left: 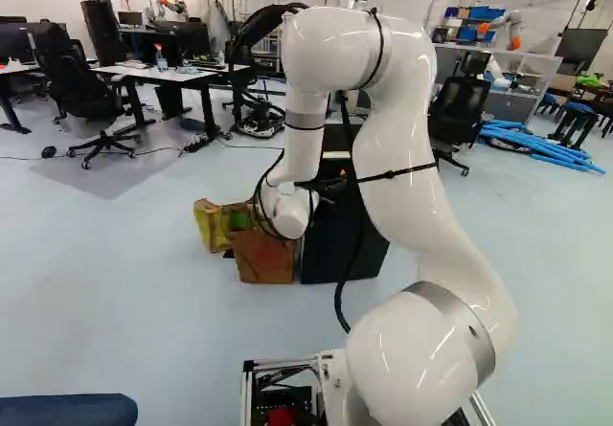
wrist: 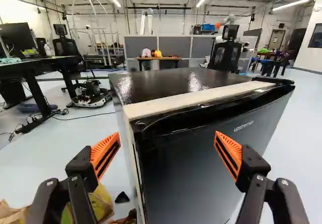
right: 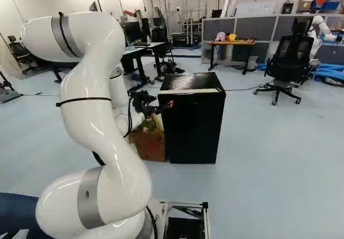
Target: Grab a drink from the fridge
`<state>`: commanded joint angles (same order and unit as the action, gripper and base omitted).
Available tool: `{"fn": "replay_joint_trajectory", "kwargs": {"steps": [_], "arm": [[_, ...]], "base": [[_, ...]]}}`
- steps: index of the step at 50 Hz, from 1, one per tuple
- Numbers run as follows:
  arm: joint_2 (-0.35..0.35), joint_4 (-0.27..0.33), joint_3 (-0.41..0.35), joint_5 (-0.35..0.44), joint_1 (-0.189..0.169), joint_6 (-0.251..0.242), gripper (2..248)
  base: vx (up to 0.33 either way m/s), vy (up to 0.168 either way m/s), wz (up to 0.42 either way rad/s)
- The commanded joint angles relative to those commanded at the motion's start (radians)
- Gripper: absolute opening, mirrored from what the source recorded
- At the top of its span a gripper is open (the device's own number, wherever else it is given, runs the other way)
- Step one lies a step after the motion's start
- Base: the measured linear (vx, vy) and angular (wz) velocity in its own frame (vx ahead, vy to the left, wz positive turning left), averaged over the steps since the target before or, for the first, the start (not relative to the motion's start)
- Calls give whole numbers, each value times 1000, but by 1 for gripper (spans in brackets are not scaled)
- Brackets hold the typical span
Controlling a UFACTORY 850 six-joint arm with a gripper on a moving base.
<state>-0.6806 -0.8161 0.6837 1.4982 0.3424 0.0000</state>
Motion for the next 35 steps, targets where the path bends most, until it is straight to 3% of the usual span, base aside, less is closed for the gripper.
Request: {"fn": "replay_joint_trajectory", "kwargs": {"steps": [35], "arm": [[-8, -56, 14, 0, -2, 0, 247]], "base": [[0, 0, 0]]}}
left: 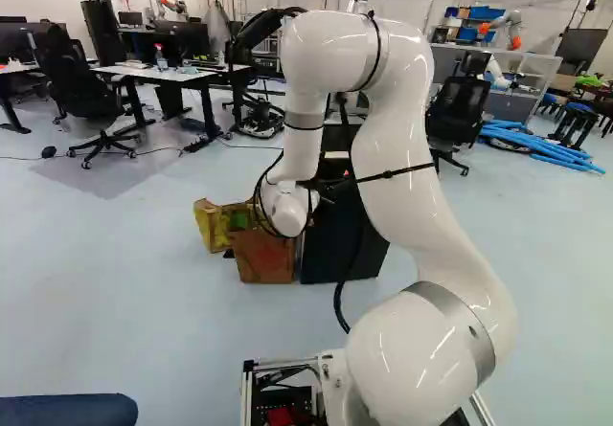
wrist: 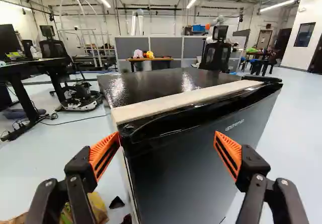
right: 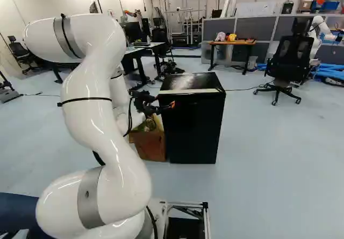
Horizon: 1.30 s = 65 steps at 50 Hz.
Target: Grab a drink from the fridge
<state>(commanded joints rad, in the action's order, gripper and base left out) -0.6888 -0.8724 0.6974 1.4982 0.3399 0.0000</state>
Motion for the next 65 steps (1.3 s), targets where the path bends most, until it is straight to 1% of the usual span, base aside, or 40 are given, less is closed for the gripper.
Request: {"fn": "replay_joint_trajectory", "kwargs": {"steps": [37, 65], "arm": [[0, -59, 0, 0, 0, 0, 247], [4, -60, -6, 0, 6, 0, 247]], "base": [[0, 0, 0], [0, 0, 0]]}}
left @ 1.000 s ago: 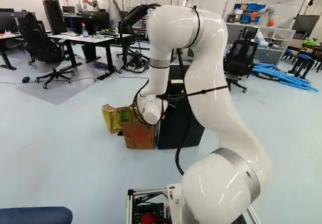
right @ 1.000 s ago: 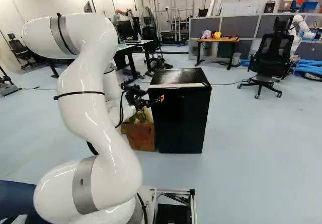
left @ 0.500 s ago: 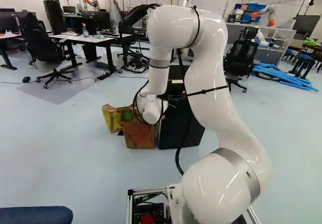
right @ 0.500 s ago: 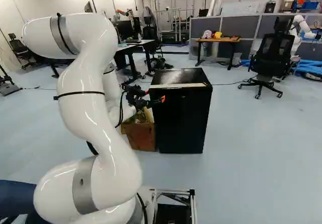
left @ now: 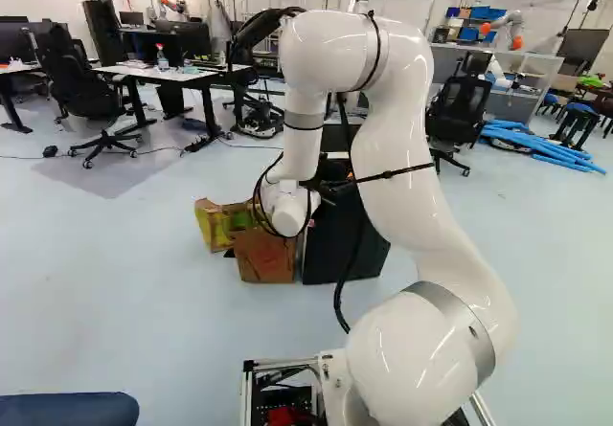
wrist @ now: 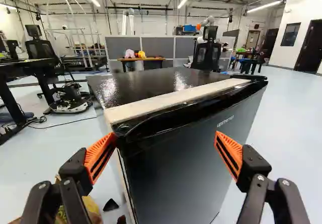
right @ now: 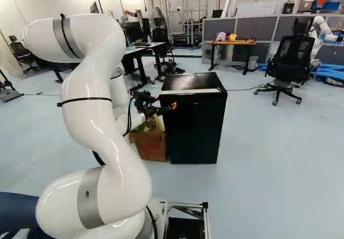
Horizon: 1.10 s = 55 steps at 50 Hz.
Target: Grab a drink from the fridge
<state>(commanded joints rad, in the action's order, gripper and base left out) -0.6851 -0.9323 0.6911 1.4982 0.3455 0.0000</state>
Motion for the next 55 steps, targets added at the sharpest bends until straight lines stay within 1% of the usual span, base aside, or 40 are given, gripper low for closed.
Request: {"fn": "replay_joint_trajectory", "kwargs": {"steps": [35, 55], "arm": [[23, 0, -41, 0, 27, 0, 247], [29, 0, -50, 0, 51, 0, 247]], "base": [[0, 0, 0], [0, 0, 0]]}}
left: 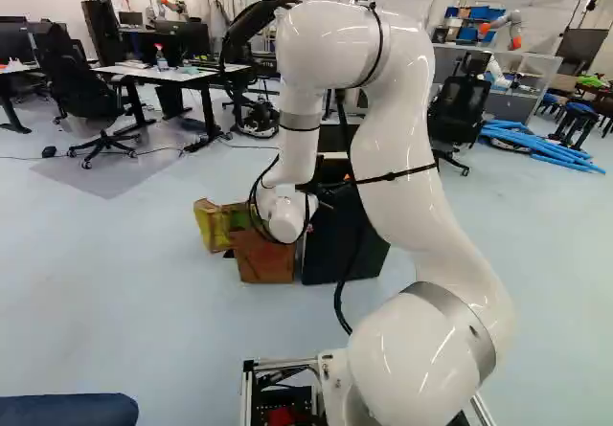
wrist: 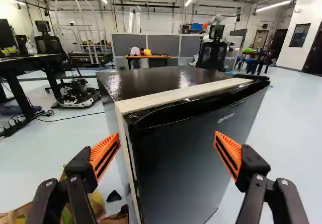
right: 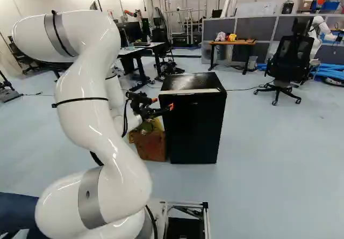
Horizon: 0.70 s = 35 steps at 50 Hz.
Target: Grab a drink from the fridge
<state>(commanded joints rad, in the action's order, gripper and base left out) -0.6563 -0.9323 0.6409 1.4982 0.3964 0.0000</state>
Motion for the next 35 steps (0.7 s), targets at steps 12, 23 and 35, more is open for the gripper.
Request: {"fn": "replay_joint_trajectory", "kwargs": {"steps": [12, 23, 35], "arm": [[-4, 0, 7, 0, 13, 0, 247], [-12, 0, 21, 0, 10, 0, 247], [-22, 0, 38, 0, 6, 0, 247]], "base": [[0, 0, 0], [0, 0, 0], [0, 0, 0]]}}
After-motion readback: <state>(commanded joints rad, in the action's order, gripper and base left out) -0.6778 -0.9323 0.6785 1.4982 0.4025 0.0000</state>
